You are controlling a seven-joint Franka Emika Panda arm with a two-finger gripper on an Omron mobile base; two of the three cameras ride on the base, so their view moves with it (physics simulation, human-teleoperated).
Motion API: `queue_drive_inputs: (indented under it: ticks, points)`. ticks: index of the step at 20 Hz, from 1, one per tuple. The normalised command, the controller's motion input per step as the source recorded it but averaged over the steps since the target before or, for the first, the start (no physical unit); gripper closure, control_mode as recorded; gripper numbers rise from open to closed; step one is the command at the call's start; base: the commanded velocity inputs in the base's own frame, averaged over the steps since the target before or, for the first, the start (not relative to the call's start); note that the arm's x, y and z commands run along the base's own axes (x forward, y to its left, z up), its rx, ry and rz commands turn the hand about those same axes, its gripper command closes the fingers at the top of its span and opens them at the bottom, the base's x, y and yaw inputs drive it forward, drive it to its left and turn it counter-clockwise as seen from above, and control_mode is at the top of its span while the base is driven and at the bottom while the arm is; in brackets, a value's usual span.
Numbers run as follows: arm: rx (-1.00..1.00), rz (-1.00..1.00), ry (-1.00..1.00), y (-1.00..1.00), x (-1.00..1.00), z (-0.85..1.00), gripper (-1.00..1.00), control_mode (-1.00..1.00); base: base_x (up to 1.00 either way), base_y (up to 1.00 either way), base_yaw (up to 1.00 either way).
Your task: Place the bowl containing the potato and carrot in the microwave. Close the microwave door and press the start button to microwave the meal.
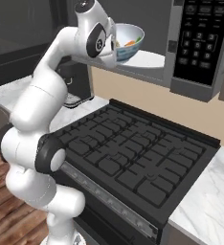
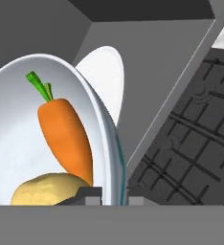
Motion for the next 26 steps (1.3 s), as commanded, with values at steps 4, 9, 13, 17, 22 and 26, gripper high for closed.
queue_drive_inputs:
  ticks: [4, 9, 13, 17, 22, 26]
  points:
    - [0.0, 0.0, 0.03, -0.1, 0.68, 0.0, 1.0, -1.0, 0.0, 0.0, 0.0]
    - [0.0, 0.0, 0.07, -0.05, 0.63, 0.0, -1.0, -1.0, 0.0, 0.0, 0.0]
    - [0.0, 0.0, 0.04, -0.04, 0.49, -0.01, -1.0, -1.0, 0.0, 0.0, 0.0]
    - [-0.06, -0.01, -0.28, 0.0, 0.0, -0.61, -1.0, -1.0, 0.0, 0.0, 0.0]
    - [-0.12, 0.0, -0.44, 0.03, -0.64, -0.75, -1.0, -1.0, 0.0, 0.0, 0.0]
    - [-0.12, 0.04, -0.35, 0.35, -1.0, -0.23, -1.0, -1.0, 0.0, 0.0, 0.0]
